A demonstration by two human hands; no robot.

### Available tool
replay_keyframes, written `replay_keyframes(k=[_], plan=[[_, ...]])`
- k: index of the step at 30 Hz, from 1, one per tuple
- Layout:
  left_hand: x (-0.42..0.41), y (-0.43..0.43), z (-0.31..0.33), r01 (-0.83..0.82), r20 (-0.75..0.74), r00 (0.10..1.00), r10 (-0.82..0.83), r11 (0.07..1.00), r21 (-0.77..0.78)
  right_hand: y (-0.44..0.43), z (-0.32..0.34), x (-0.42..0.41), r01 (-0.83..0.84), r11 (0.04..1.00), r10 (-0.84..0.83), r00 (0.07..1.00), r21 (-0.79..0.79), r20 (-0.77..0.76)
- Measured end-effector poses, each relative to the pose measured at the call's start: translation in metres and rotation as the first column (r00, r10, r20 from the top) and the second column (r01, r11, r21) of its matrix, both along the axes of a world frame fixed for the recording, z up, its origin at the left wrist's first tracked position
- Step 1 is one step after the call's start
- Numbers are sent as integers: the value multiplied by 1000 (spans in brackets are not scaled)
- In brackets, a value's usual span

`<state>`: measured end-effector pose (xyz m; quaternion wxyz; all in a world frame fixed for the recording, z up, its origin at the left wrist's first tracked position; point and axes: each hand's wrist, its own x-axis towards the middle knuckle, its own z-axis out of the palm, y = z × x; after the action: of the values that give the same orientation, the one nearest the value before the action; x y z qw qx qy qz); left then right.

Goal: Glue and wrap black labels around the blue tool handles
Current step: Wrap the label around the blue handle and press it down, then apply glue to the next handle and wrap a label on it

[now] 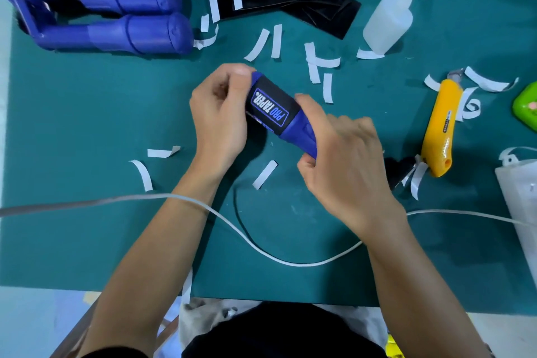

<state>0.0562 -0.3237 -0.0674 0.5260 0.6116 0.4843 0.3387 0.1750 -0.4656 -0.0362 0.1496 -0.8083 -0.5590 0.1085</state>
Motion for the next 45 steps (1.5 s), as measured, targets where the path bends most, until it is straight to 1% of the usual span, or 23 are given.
replay_keyframes(k=[1,3,5,7,10,13,15,16,19,21,24,26,27,28,29,30,31,33,35,37,39,41,45], plan=[[-3,0,0,79,-77,994,-72,993,88,0,-2,2,-10,1000,10,999,2,43],[-7,-1,1,270,-295,938,-182,918,291,1,-6,7,-11,999,9,997,32,82],[-6,-3,-1,385,-422,881,-216,845,371,1,-11,12,28,996,-33,998,90,54],[-3,-5,-2,389,-452,871,-194,833,393,3,-14,14,74,988,-78,996,134,30],[1,-7,-2,324,-396,907,-145,841,434,6,-17,15,102,982,-106,994,156,19],[-1,-6,-3,230,-333,938,-95,890,395,8,-21,16,111,981,-119,992,162,44],[-4,-5,-3,194,-326,943,-72,912,360,8,-22,16,127,977,-139,988,170,61],[-5,-6,-2,211,-359,931,-69,903,375,8,-23,16,143,974,-158,985,175,71],[-1,-15,-1,343,-538,841,-53,822,455,4,-23,19,206,965,-222,972,163,83],[3,-17,0,365,-565,823,-61,818,445,0,-23,25,200,970,-213,973,134,89],[-3,-12,0,391,-493,857,-150,812,433,-2,-23,28,175,981,-184,977,85,109],[-13,0,2,414,-395,876,-278,852,320,-1,-24,30,173,982,-181,977,80,112],[-19,6,5,467,-367,853,-370,856,222,0,-23,30,172,981,-181,979,92,97],[-24,11,8,542,-364,804,-470,831,125,0,-22,30,170,979,-179,981,109,80],[-29,16,12,619,-376,739,-559,784,50,1,-19,29,166,978,-175,983,125,64],[-33,19,15,676,-381,682,-624,736,5,2,-15,27,156,978,-165,985,136,53],[-36,21,18,699,-369,662,-652,716,-11,2,-10,25,143,980,-151,987,142,46],[-37,21,30,674,-316,704,-636,738,15,-2,5,24,122,982,-130,990,143,45],[-32,17,47,663,-229,740,-632,742,97,-12,26,30,120,983,-127,991,142,42],[-19,7,65,675,-104,737,-667,721,157,-30,49,43,143,977,-150,988,155,36],[4,-11,85,696,-52,708,-704,685,215,-56,74,61,183,971,-196,978,153,74],[34,-33,100,744,-19,644,-765,621,248,-87,96,82,233,961,-254,956,146,146],[105,-78,122,871,51,418,-907,416,260,-156,132,131,334,917,-380,896,216,231]])
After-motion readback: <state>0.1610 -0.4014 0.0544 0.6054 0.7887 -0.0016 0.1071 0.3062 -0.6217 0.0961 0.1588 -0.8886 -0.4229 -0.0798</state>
